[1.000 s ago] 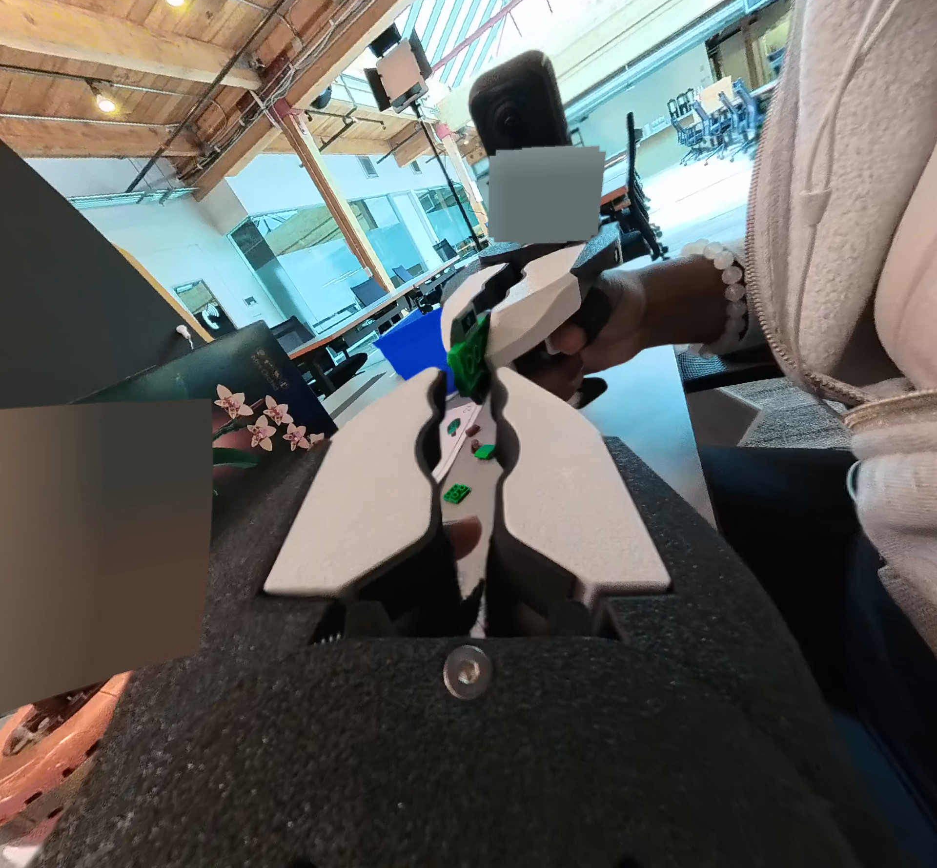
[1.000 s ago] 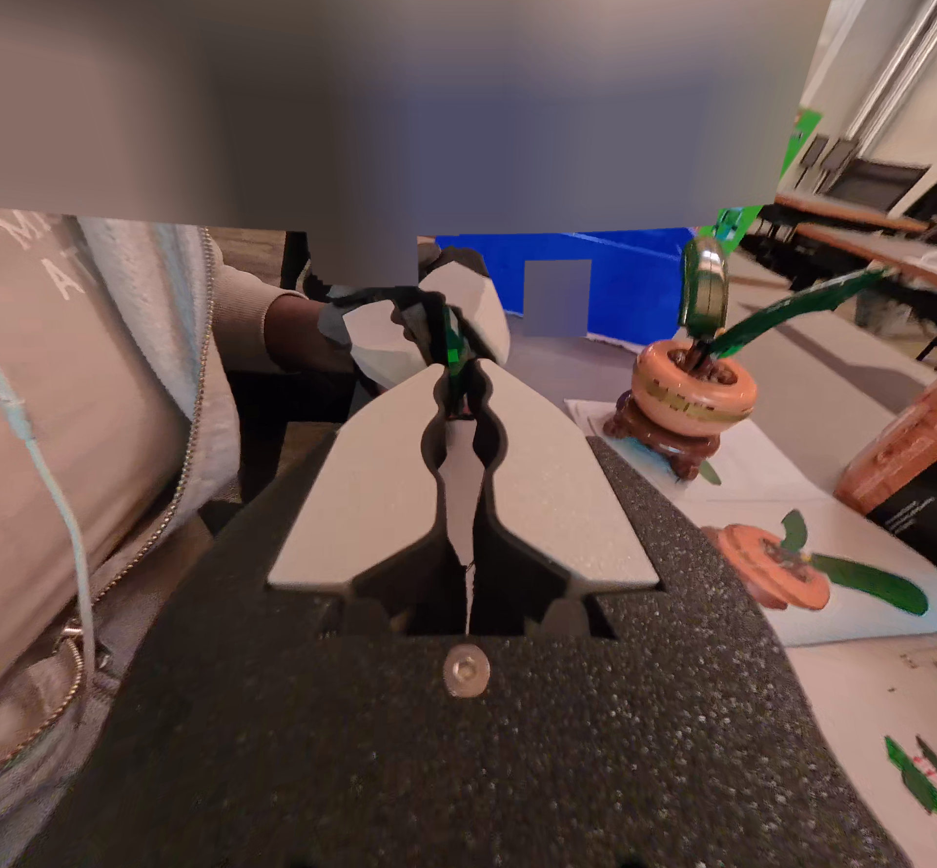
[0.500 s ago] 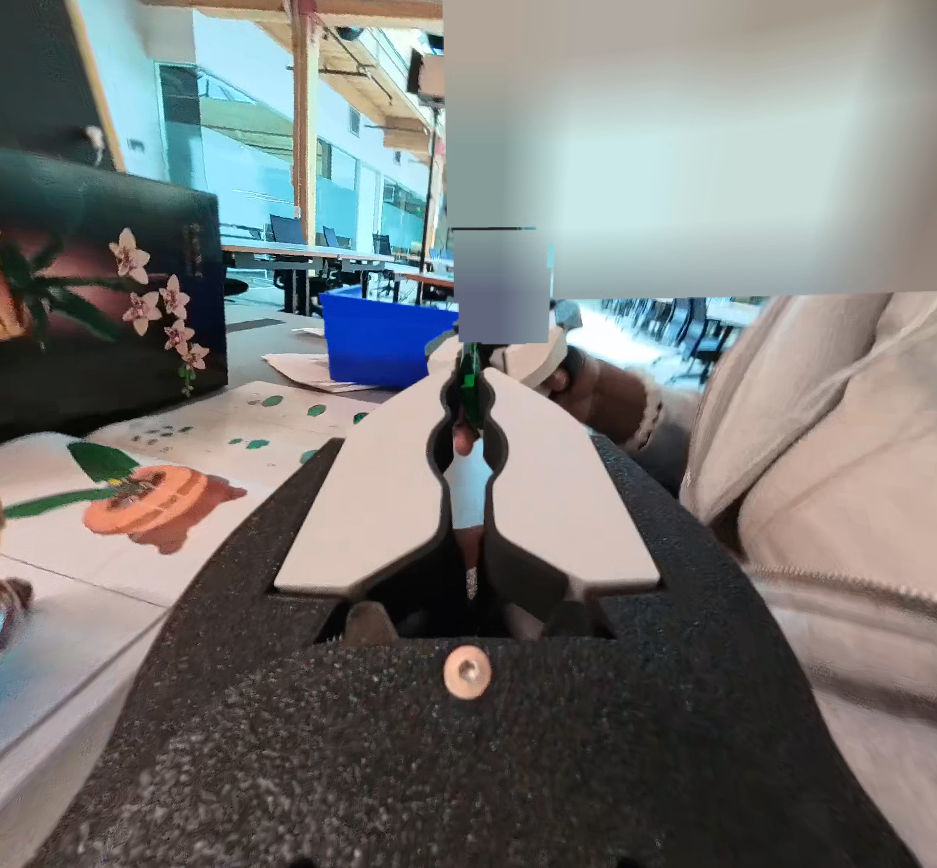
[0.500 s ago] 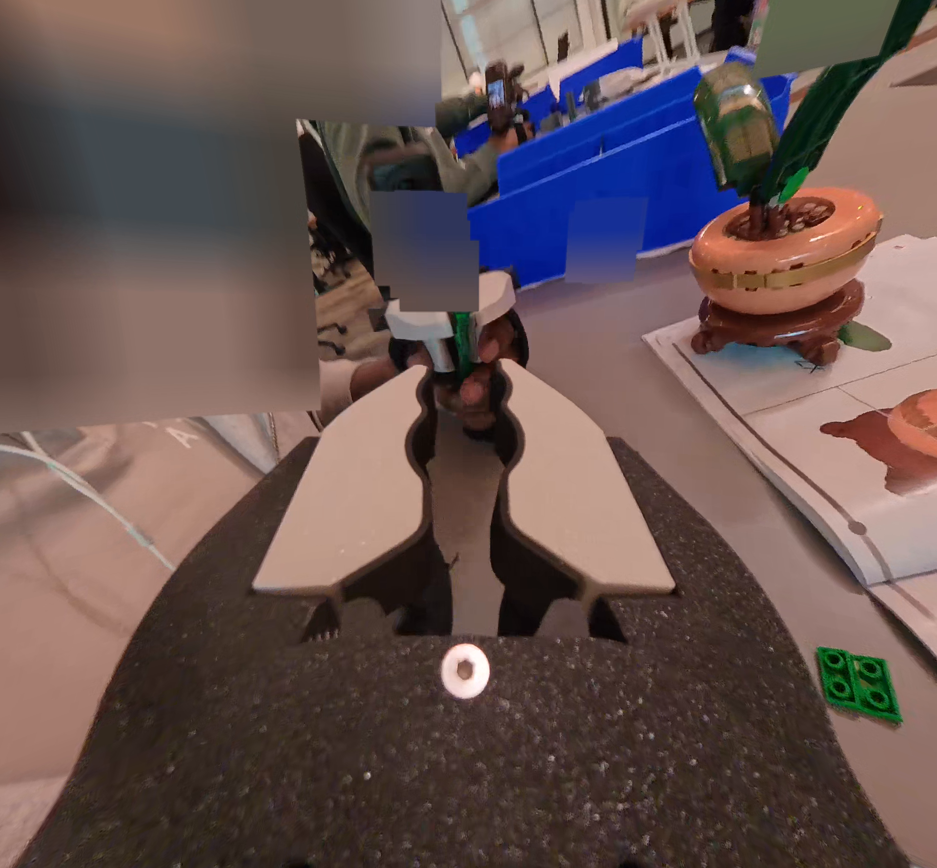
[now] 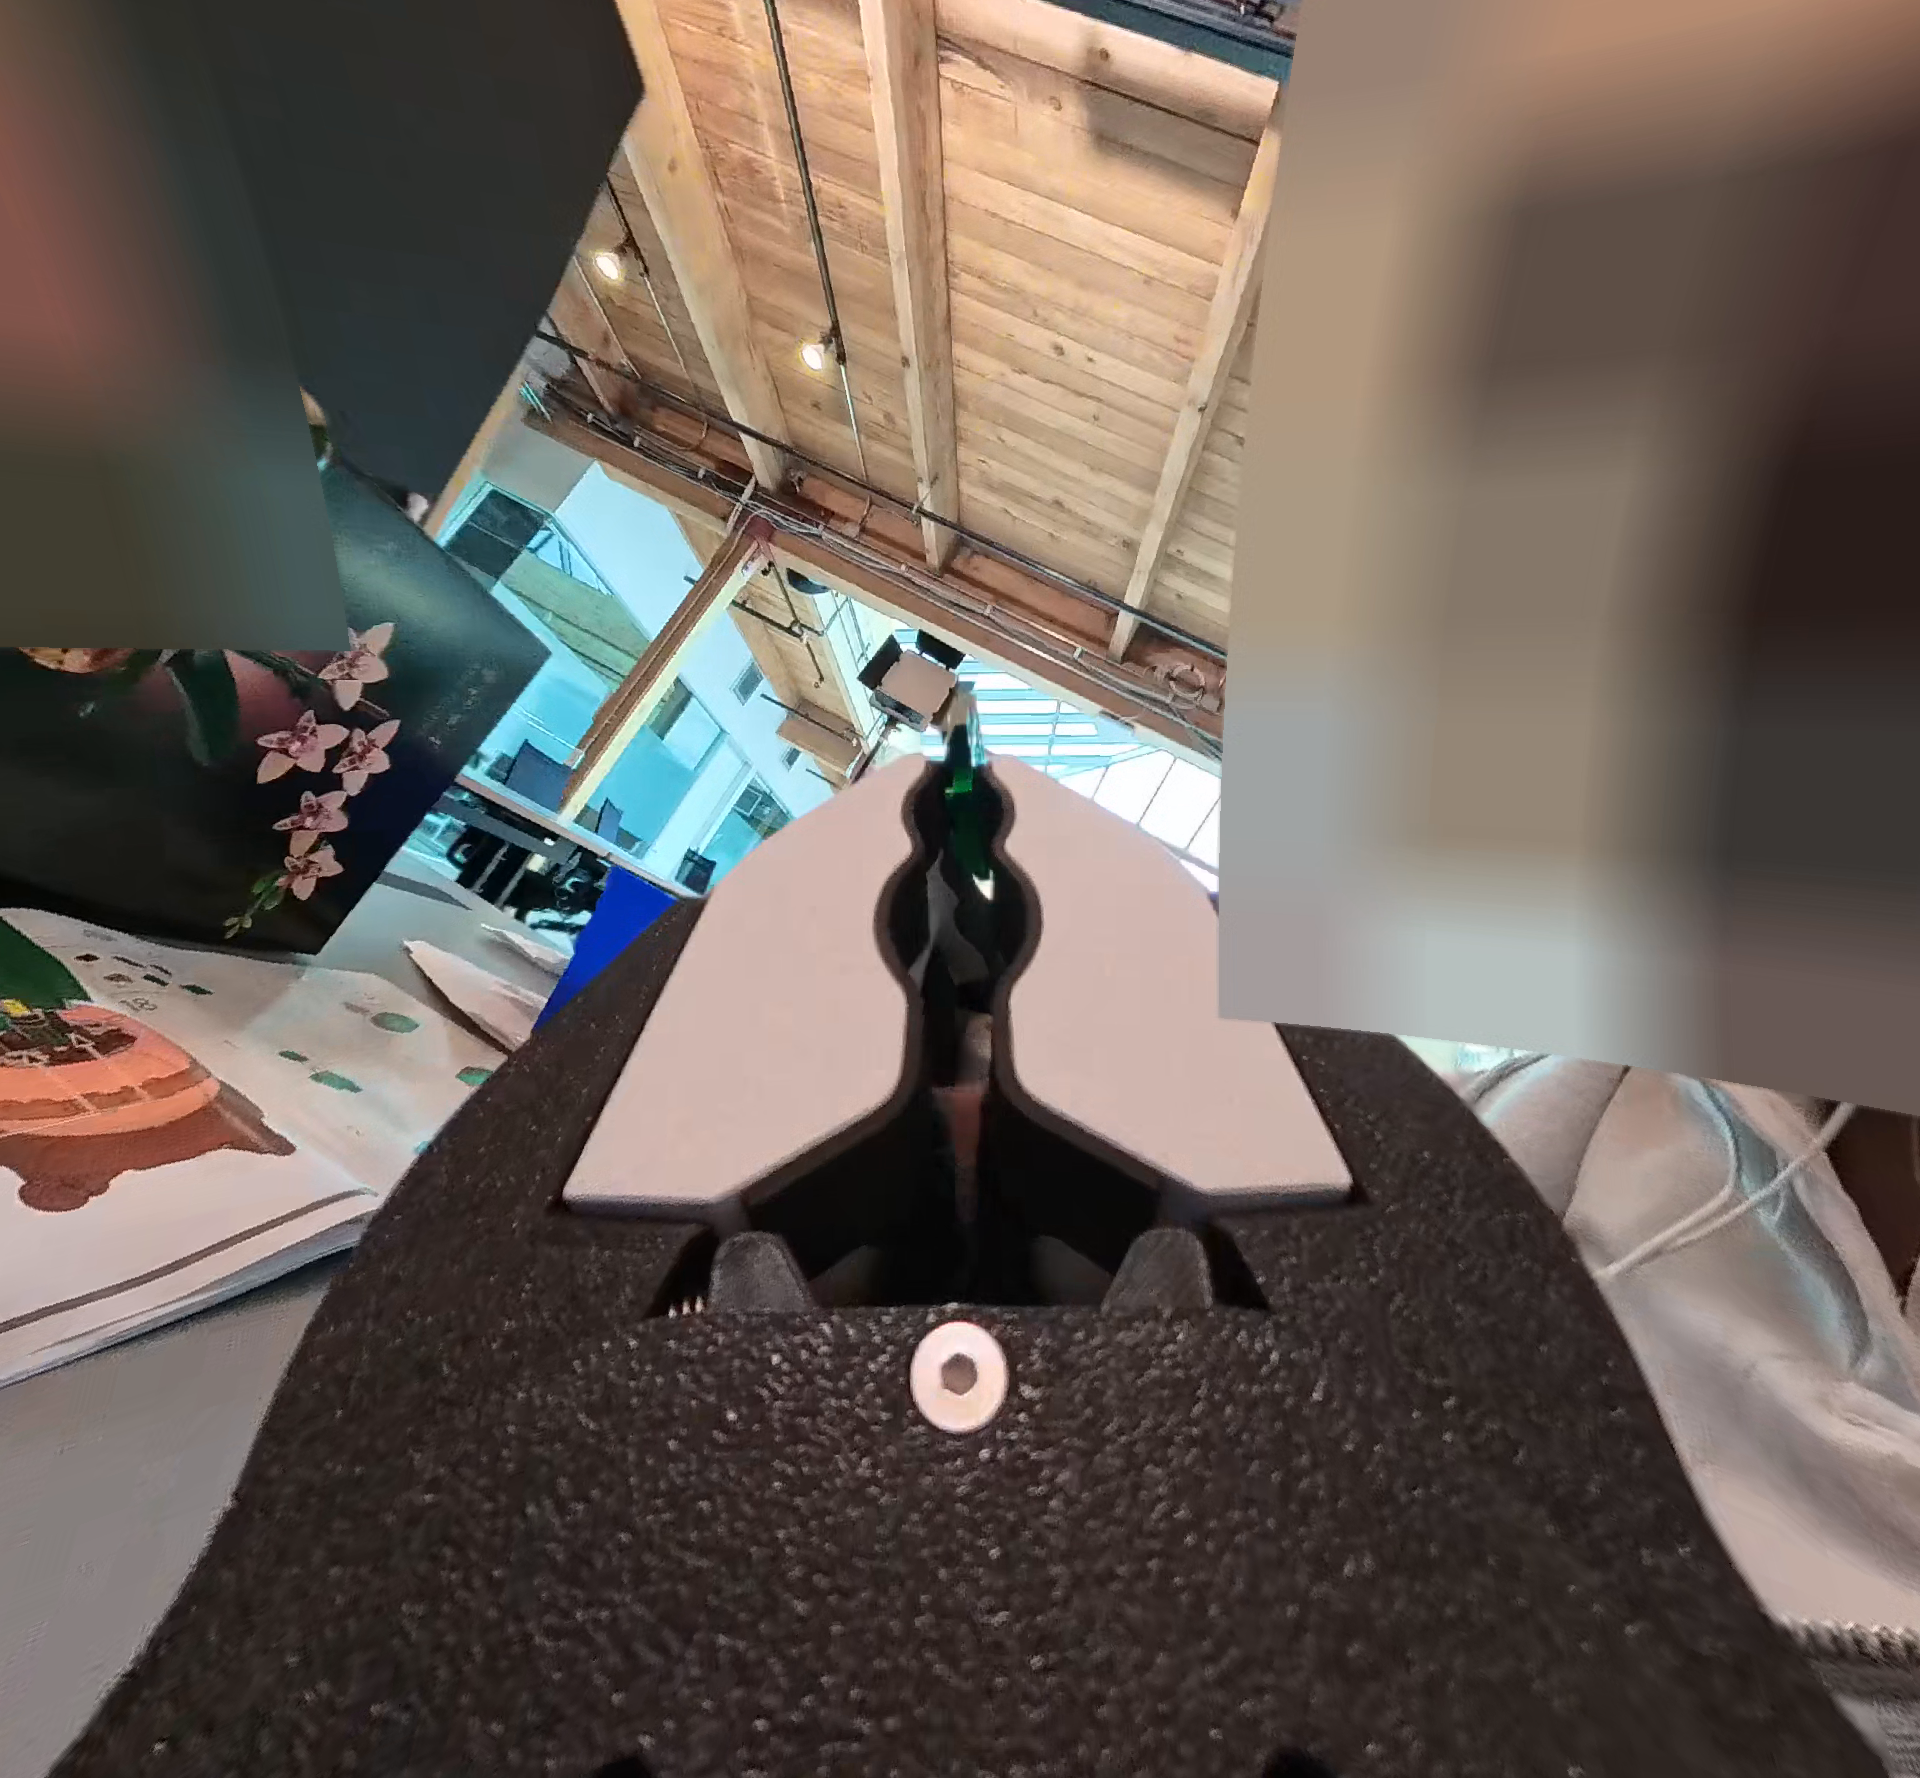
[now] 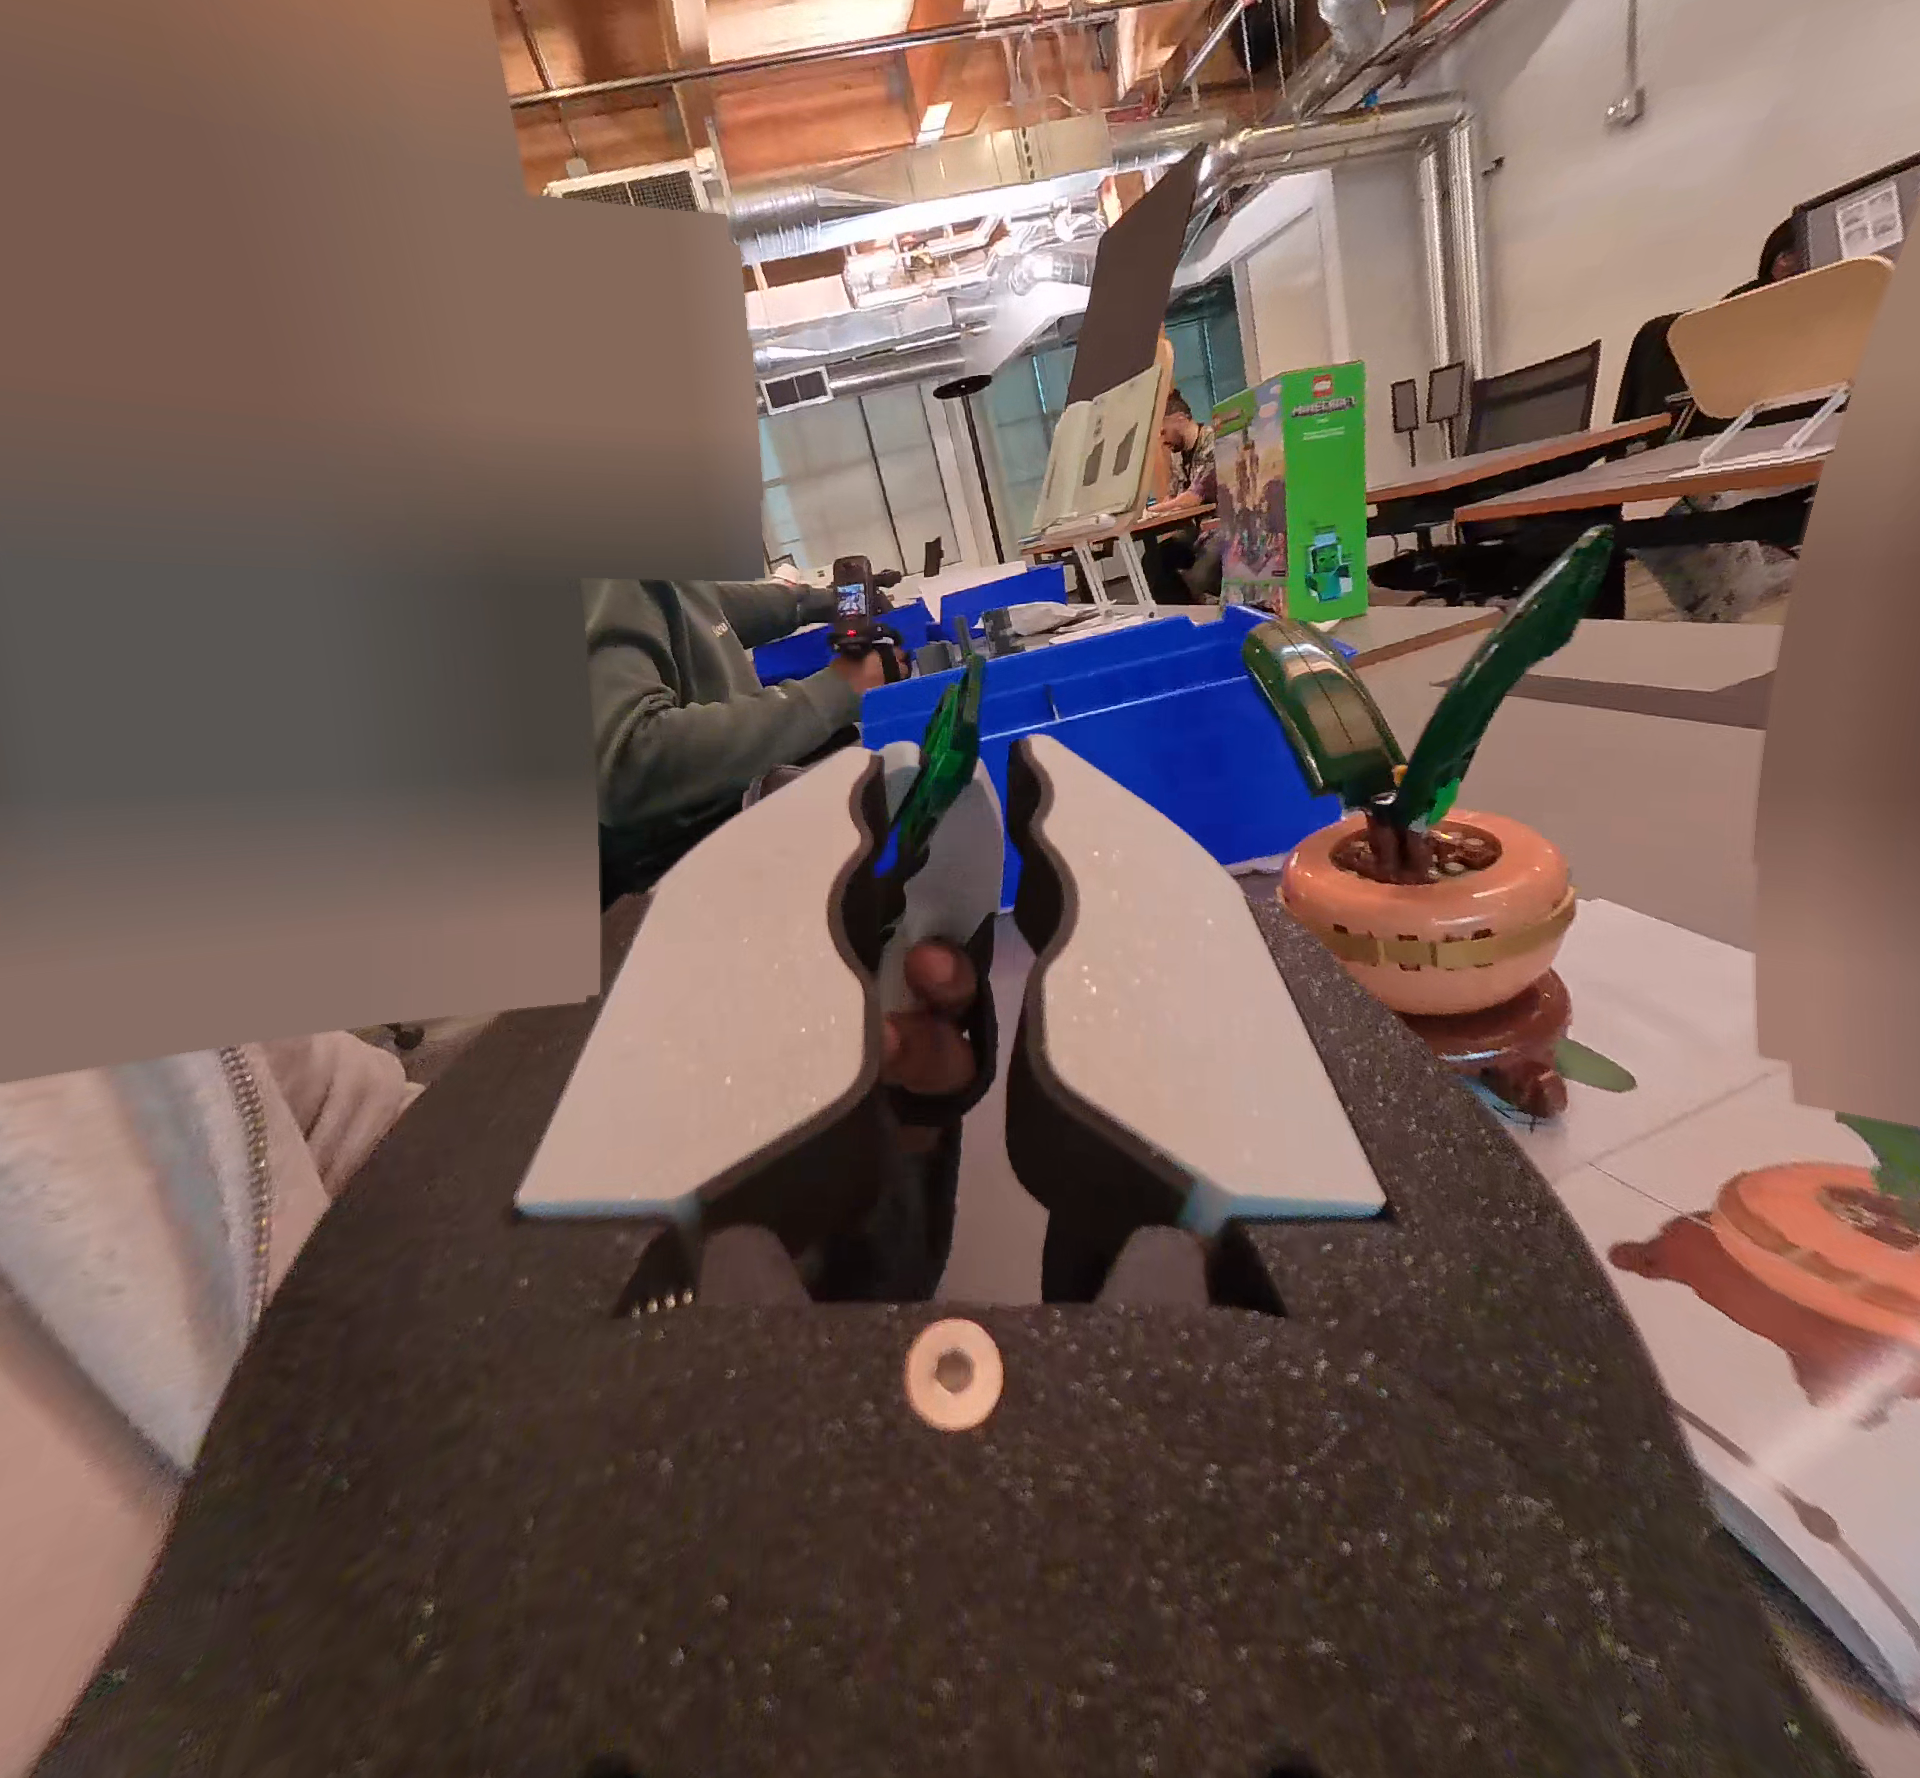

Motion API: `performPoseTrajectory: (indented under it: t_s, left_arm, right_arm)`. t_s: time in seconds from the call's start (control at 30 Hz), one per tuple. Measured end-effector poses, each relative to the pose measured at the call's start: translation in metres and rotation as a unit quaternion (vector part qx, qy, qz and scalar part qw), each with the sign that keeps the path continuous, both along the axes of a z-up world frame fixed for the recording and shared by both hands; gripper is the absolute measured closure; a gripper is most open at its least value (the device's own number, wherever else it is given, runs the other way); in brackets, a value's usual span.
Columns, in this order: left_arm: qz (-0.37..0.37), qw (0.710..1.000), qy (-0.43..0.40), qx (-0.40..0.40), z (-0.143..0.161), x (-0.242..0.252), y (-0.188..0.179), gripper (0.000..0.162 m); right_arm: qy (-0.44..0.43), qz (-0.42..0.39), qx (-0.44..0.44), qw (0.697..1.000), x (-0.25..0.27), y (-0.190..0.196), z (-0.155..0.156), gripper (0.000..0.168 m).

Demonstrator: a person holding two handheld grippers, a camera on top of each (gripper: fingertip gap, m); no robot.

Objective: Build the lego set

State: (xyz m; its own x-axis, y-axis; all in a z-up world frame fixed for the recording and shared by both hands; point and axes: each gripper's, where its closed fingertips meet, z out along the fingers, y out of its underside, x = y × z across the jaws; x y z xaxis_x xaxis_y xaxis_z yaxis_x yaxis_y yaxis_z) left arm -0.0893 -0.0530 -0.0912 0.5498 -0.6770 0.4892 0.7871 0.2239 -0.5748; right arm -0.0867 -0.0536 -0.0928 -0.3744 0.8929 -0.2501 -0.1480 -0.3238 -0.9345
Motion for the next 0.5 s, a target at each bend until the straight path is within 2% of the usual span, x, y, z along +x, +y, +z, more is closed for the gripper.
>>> performPoseTrajectory:
  t_s: [0.03, 0.13, 0.4, 0.43, 0.47, 0.5]
  left_arm:
    - [0.002, 1.000, 0.009, 0.001, 0.000, 0.003, 0.000, 0.158]
    - [0.013, 0.999, 0.037, 0.000, 0.000, 0.008, 0.001, 0.158]
    - [0.016, 0.989, 0.149, -0.020, -0.009, 0.024, 0.005, 0.157]
    - [0.015, 0.983, 0.180, -0.030, -0.011, 0.026, 0.006, 0.157]
    - [0.011, 0.974, 0.224, -0.045, -0.016, 0.030, 0.007, 0.157]
    - [0.008, 0.959, 0.275, -0.062, -0.021, 0.033, 0.007, 0.157]
  right_arm:
    - [0.006, 0.005, -0.006, 1.000, -0.001, -0.002, 0.002, 0.147]
    - [0.016, 0.016, -0.026, 0.999, -0.001, 0.000, 0.003, 0.161]
    - [0.037, 0.050, -0.048, 0.997, 0.013, 0.002, -0.006, 0.162]
    - [0.033, 0.058, -0.030, 0.997, 0.017, 0.002, -0.008, 0.157]
    - [0.027, 0.058, -0.012, 0.998, 0.021, 0.006, -0.010, 0.139]
    - [0.019, 0.059, 0.019, 0.998, 0.026, 0.010, -0.011, 0.131]
